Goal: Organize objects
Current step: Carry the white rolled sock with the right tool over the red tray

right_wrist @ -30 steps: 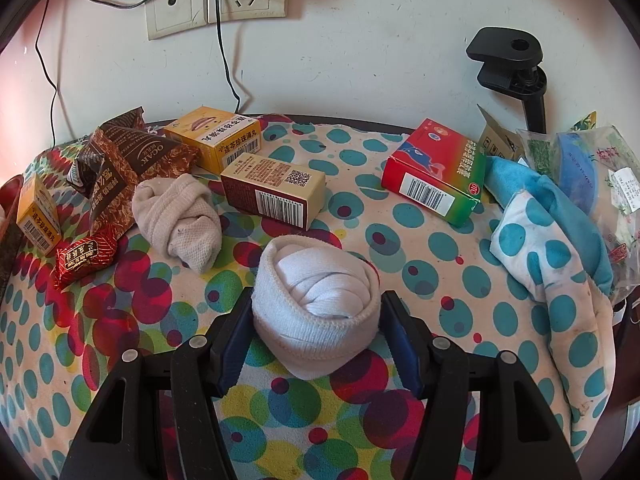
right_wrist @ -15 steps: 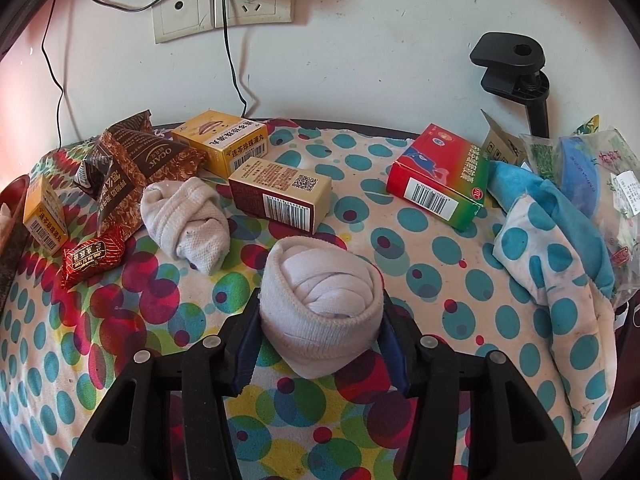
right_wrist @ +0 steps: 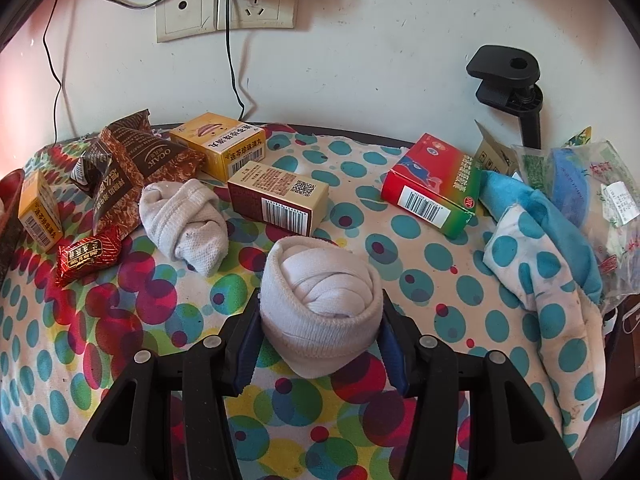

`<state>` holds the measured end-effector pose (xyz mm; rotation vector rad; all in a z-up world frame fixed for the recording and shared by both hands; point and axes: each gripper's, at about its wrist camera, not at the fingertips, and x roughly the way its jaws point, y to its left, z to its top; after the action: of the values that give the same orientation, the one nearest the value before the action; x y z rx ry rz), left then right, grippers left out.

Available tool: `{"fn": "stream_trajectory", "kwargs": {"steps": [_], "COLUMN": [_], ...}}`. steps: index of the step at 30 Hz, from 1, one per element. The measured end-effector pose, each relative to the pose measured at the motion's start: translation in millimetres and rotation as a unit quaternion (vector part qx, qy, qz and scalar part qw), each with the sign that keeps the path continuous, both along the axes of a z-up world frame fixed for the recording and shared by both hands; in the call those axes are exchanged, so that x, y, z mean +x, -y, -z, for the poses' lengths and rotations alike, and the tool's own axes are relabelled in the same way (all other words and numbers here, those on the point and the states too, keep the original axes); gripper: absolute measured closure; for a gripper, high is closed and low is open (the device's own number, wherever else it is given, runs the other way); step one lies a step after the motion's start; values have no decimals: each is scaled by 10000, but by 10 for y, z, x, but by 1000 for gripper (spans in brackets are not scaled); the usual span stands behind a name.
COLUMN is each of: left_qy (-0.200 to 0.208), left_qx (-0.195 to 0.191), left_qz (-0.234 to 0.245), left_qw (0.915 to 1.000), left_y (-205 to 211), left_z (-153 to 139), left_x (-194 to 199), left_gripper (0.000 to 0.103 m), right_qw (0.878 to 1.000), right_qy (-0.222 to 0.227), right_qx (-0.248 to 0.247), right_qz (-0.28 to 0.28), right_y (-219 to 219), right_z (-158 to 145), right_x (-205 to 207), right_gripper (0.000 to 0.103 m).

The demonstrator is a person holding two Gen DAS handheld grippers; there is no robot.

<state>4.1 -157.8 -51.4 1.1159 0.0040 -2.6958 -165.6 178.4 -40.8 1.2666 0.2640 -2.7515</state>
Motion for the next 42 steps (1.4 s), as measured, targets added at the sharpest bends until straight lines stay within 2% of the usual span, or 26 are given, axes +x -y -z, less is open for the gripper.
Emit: {"fn": "stream_trajectory", "kwargs": {"steps": [5, 10, 15, 20, 24, 28, 34, 35, 37, 41, 42], "left_qy": [-110, -205, -341, -656, -681, -680, -659, -649, -632, -629, -629], "left_qx": [165, 310, 632, 965, 1120, 1206, 1169, 1176, 1194, 1148, 1147], "left_qz": [-166, -302, -529, -1000, -1304, -1397, -1444, -1434, -1405, -1424, -1430], "left_qw": [9997, 9989, 9960, 9881, 9828, 9805, 9804, 9805, 9808, 9811, 9810], "left_y": [166, 283, 462, 737, 913, 990, 998, 995, 985, 987, 987], "left_z": [-5, -19, -59, -122, -107, -102, -85, -77, -71, -63, -63], "left_x": [-6, 10, 48, 159, 187, 196, 182, 172, 161, 164, 167], "left_gripper": [63, 63, 63, 63, 60, 60, 60, 60, 60, 60, 60], "right_qw": [9998, 9991, 9933, 9761, 9621, 9570, 9560, 9560, 9549, 9534, 9535], "right_qy": [171, 51, -19, 33, 239, 519, 791, 784, 811, 870, 820], "right_qx": [-90, -364, -652, -790, -796, -505, -275, -233, -143, -83, -99], "right_qz": [103, -189, -952, -2026, -2596, -2810, -2812, -2817, -2852, -2887, -2897], "right_y": [-8, 254, 1015, 2009, 2437, 2784, 2686, 2636, 2527, 2286, 2402], "right_z": [-12, -274, -541, -728, -688, -520, -216, -187, -184, -129, -180], "right_x": [21, 164, 330, 641, 644, 641, 486, 687, 865, 778, 744], "right_gripper": [54, 54, 53, 53, 53, 53, 53, 53, 53, 49, 47]}}
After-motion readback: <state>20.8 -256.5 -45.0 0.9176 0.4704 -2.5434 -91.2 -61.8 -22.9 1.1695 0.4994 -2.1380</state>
